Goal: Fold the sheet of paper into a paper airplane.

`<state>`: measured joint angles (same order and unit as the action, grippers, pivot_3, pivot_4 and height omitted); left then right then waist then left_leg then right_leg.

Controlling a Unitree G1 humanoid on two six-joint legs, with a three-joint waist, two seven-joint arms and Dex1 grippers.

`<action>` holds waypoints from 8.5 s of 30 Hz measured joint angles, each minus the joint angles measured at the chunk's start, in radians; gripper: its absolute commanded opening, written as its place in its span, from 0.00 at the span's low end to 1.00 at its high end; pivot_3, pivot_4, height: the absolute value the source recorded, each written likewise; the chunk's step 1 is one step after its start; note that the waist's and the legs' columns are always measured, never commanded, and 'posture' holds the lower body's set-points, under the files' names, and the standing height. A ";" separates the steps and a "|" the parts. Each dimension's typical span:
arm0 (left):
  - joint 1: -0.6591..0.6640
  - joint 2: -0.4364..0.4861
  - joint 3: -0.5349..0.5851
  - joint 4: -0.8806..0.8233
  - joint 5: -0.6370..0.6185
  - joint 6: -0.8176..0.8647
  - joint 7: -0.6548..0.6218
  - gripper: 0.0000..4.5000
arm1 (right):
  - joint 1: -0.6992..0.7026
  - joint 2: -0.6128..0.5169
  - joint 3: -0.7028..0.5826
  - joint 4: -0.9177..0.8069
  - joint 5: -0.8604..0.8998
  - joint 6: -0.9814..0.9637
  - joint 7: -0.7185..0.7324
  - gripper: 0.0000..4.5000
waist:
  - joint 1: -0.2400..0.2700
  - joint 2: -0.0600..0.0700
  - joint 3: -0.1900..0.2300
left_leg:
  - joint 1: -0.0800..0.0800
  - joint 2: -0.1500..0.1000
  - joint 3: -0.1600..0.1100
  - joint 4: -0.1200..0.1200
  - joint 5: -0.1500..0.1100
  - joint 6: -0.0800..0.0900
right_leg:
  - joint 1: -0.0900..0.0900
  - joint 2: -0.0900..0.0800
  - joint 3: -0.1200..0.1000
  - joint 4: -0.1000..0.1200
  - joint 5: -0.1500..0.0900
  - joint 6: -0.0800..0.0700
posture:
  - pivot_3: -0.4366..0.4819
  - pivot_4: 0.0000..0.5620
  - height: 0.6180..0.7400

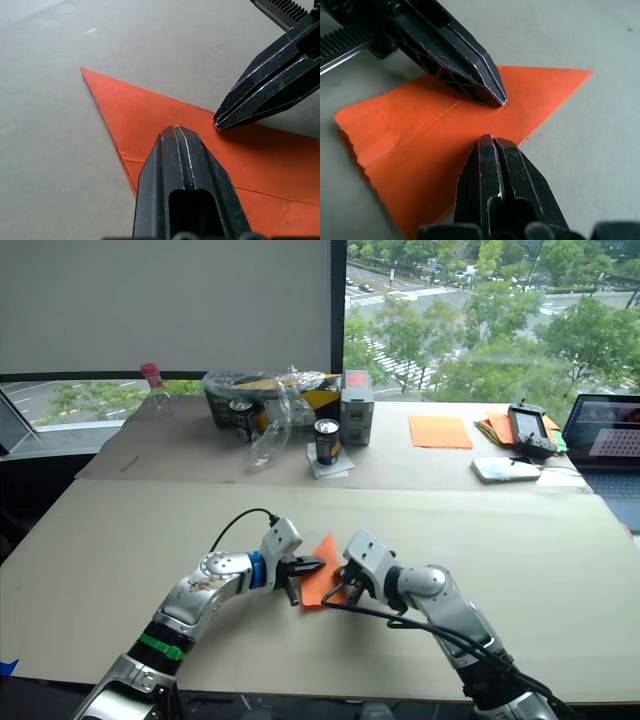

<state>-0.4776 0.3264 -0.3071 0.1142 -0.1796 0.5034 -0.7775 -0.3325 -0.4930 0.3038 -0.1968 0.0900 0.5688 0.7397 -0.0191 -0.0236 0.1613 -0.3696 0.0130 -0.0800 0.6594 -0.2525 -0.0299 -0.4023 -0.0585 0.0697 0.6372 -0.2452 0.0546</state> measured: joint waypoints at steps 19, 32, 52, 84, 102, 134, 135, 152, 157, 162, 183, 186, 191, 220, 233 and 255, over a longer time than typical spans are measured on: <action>-0.007 -0.004 -0.006 0.006 0.008 0.000 -0.006 0.00 | 0.208 -0.137 -0.028 -0.233 0.105 0.048 0.093 0.01 | 0.003 0.000 0.000 | 0.000 0.000 0.000 0.000 0.000 0.000 | 0.001 0.000 0.000 -0.002 -0.001 0.001 | 0.48 0.27 0.93; -0.031 -0.019 0.000 0.049 0.019 -0.023 -0.030 0.00 | 0.008 -0.108 -0.142 -0.316 0.264 0.314 0.017 0.01 | 0.007 0.000 0.000 | -0.002 0.000 -0.001 0.000 0.000 0.000 | 0.001 0.000 -0.001 -0.005 0.001 0.001 | 0.48 0.27 0.93; -0.049 -0.009 0.060 0.097 0.019 -0.028 -0.032 0.00 | -0.070 0.017 0.144 -0.056 0.050 0.157 -0.047 0.01 | -0.029 0.000 0.000 | 0.003 0.002 -0.001 0.000 0.000 0.000 | 0.003 0.002 -0.001 -0.002 0.002 0.000 | 0.48 0.27 0.93; -0.374 -0.134 0.143 0.707 0.112 -0.348 0.003 0.00 | -0.052 0.149 0.102 -0.004 0.050 0.164 -0.093 0.01 | -0.027 0.000 0.000 | 0.000 0.001 -0.001 0.000 0.000 0.000 | -0.002 0.002 0.000 0.004 0.001 0.000 | 0.48 0.27 0.93; -0.393 -0.191 0.135 0.776 0.168 -0.415 -0.017 0.00 | -0.060 0.149 0.108 0.002 0.050 0.164 -0.093 0.01 | -0.028 0.000 0.000 | 0.001 0.001 -0.001 0.000 0.000 0.000 | -0.001 0.002 0.000 0.004 0.000 0.000 | 0.48 0.27 0.93; 0.088 -0.001 0.147 0.105 0.069 -0.231 -0.098 0.00 | -0.104 0.145 0.123 0.054 0.049 0.163 -0.030 0.01 | -0.032 0.003 -0.006 | 0.004 0.002 -0.001 -0.001 0.000 0.000 | 0.000 0.002 0.000 0.004 0.000 -0.001 | 0.48 0.27 0.93; 0.099 0.011 0.149 0.087 0.060 -0.225 -0.103 0.00 | -0.104 0.145 0.123 0.056 0.048 0.163 -0.029 0.01 | -0.032 0.003 -0.007 | 0.004 0.002 -0.001 -0.001 0.000 0.000 | 0.001 0.002 0.000 0.004 0.000 -0.001 | 0.48 0.27 0.93; 0.212 0.160 0.152 -0.123 -0.045 -0.077 -0.191 0.00 | -0.125 0.123 0.147 0.068 0.032 0.138 -0.020 0.01 | -0.033 0.004 -0.006 | 0.016 0.002 -0.001 -0.010 0.000 0.000 | 0.010 0.001 0.000 0.002 -0.005 -0.001 | 0.48 0.27 0.93; 0.256 0.222 0.181 -0.140 -0.095 -0.090 -0.244 0.00 | -0.131 0.073 0.123 0.008 0.040 0.186 0.001 0.01 | -0.028 0.003 -0.003 | 0.013 0.002 0.000 -0.013 0.000 0.000 | 0.007 0.001 0.000 -0.001 -0.005 -0.001 | 0.48 0.27 0.93; 0.260 0.254 0.218 -0.141 -0.165 -0.050 -0.283 0.00 | -0.130 -0.002 0.026 -0.144 0.128 0.322 0.031 0.01 | -0.024 0.003 0.000 | -0.006 0.001 -0.001 -0.010 0.001 -0.001 | -0.014 0.000 0.000 0.005 0.000 -0.009 | 0.48 0.27 0.93; 0.129 0.234 0.018 -0.152 -0.135 -0.001 -0.372 0.00 | -0.095 -0.334 0.011 -0.281 0.073 0.397 0.034 0.01 | -0.022 0.000 0.002 | -0.016 0.000 0.000 -0.001 0.001 -0.001 | -0.019 -0.001 -0.001 0.006 0.002 -0.009 | 0.48 0.27 0.93; 0.103 0.199 -0.026 -0.138 -0.124 -0.009 -0.384 0.00 | -0.092 -0.347 -0.007 -0.286 0.073 0.404 0.027 0.01 | -0.019 0.000 0.002 | -0.016 0.000 0.000 0.000 0.001 -0.001 | -0.019 -0.001 -0.001 0.006 0.002 -0.009 | 0.48 0.27 0.93; 0.084 0.171 -0.051 -0.126 -0.122 -0.001 -0.389 0.00 | -0.090 -0.350 -0.011 -0.296 0.075 0.424 0.020 0.01 | -0.022 0.000 0.002 | -0.017 0.000 0.000 0.001 0.001 0.000 | -0.019 0.000 -0.001 0.007 0.002 -0.009 | 0.48 0.27 0.93; -0.524 0.173 0.141 0.460 -0.412 0.882 -0.297 0.85 | -0.086 -0.312 -0.050 -0.315 0.091 0.442 -0.033 0.00 | -0.025 -0.003 0.005 | -0.017 -0.001 -0.001 0.002 0.001 0.000 | -0.020 0.000 -0.001 0.011 0.002 -0.008 | 0.48 0.27 0.93; -0.620 0.067 -0.024 0.673 -0.267 0.712 -0.436 0.68 | -0.042 -0.310 -0.118 -0.386 0.110 0.485 -0.092 0.00 | -0.023 -0.003 0.005 | -0.018 -0.002 -0.001 0.002 0.001 0.000 | -0.021 -0.001 -0.001 0.010 0.003 -0.008 | 0.48 0.27 0.93; -0.475 -0.172 0.676 0.453 -0.325 0.936 0.118 0.01 | -0.069 -0.303 -0.154 -0.429 0.153 0.529 -0.110 0.00 | -0.021 -0.003 0.005 | -0.018 -0.002 -0.002 0.005 0.001 0.000 | -0.021 -0.002 -0.001 0.013 0.003 -0.008 | 0.48 0.27 0.93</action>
<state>-0.9526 0.1541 0.3688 0.5675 -0.5044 1.4392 -0.6590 -0.4016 -0.7955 0.1495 -0.6258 0.2429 1.0977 0.6299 -0.0396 -0.0269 0.1661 -0.3879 0.0111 -0.0820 0.6644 -0.2519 -0.0303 -0.4230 -0.0603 0.0691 0.6500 -0.2420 0.0463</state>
